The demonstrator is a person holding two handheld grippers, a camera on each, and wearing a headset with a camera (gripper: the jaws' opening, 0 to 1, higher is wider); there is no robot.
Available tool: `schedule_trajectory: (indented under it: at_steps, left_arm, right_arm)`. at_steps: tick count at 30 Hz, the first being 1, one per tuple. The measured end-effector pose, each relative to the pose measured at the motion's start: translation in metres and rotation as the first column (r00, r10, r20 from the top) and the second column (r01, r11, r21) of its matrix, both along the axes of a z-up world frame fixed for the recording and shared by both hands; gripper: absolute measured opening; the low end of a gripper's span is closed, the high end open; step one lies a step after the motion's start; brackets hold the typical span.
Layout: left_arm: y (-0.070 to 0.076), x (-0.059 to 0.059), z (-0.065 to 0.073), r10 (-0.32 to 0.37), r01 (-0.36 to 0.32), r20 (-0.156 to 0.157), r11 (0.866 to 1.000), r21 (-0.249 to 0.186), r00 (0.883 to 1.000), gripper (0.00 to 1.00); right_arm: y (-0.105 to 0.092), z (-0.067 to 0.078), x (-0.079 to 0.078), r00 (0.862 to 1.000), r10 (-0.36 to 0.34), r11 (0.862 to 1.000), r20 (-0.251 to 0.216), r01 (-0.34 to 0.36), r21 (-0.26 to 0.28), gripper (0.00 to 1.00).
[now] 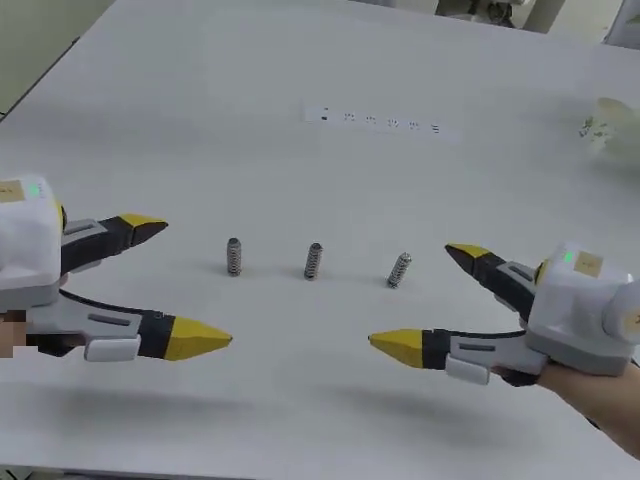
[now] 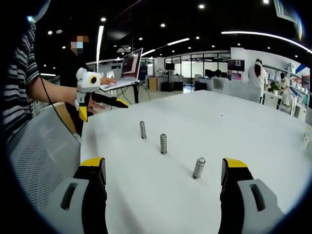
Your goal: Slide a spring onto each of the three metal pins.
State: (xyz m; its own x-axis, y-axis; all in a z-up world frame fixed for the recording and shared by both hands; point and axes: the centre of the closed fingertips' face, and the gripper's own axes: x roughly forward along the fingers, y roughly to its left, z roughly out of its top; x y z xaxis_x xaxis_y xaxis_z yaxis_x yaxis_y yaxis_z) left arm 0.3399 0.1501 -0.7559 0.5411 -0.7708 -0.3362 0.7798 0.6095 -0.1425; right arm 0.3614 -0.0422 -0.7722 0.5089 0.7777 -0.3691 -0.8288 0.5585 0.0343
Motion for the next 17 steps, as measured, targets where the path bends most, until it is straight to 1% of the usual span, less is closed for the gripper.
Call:
schedule_trajectory:
  at_steps: [4, 5, 10, 12, 17]
  left_arm:
    - [0.004, 0.002, 0.002, 0.018, -0.018, 0.013, 1.0, 0.002, 1.0, 0.98]
    - [0.005, 0.001, 0.002, 0.02, -0.02, 0.014, 1.0, 0.002, 1.0, 0.98]
    - [0.011, -0.001, 0.003, 0.04, -0.04, 0.022, 0.999, 0.009, 0.999, 0.98]
    - [0.014, -0.001, 0.003, 0.049, -0.049, 0.021, 0.999, 0.005, 0.999, 0.98]
    - [0.019, -0.004, 0.003, 0.061, -0.061, 0.021, 0.998, 0.011, 0.998, 0.98]
  right_arm:
    - [-0.014, -0.001, -0.001, 0.999, -0.039, 0.999, -0.01, 0.039, 0.027, 0.99]
    - [-0.015, -0.001, -0.001, 0.999, -0.042, 0.999, -0.01, 0.042, 0.028, 0.99]
    - [-0.031, 0.002, -0.002, 0.998, -0.07, 0.997, -0.004, 0.07, 0.02, 0.99]
    - [-0.036, 0.003, -0.004, 0.997, -0.078, 0.997, -0.003, 0.078, 0.015, 0.99]
    - [-0.041, 0.002, -0.008, 0.997, -0.079, 0.997, 0.004, 0.079, -0.007, 0.99]
